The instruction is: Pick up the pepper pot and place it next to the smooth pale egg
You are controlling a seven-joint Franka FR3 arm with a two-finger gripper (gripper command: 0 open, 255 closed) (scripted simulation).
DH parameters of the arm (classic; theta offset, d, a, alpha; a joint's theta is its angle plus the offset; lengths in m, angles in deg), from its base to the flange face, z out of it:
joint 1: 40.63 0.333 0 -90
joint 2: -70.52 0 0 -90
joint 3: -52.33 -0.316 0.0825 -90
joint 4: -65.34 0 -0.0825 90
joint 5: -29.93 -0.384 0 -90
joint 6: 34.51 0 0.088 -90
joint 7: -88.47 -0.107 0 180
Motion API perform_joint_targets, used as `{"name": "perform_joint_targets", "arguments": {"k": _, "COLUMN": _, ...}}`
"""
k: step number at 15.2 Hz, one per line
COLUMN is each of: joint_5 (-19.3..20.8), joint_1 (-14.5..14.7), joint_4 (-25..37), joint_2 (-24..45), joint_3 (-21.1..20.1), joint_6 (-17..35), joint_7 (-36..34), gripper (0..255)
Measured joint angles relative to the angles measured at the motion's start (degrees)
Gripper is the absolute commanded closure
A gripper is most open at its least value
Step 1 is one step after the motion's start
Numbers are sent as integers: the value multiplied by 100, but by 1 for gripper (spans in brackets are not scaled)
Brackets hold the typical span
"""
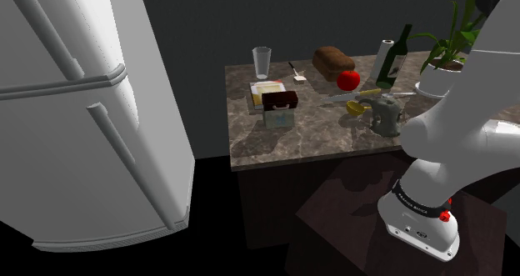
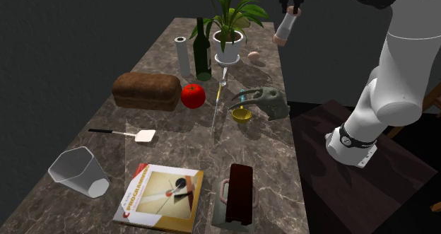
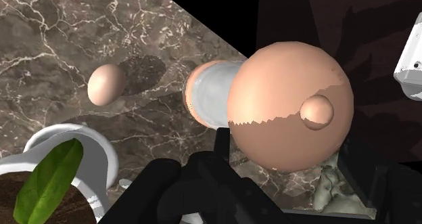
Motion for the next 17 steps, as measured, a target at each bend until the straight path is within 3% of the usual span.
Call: {"name": "perform_joint_targets", "arguments": {"k": 17, "joint_5": 36, "joint_1": 208, "joint_4": -1413, "joint_2": -91, "joint_3": -49, "joint_6": 1339, "joint_7": -11, "gripper": 255}}
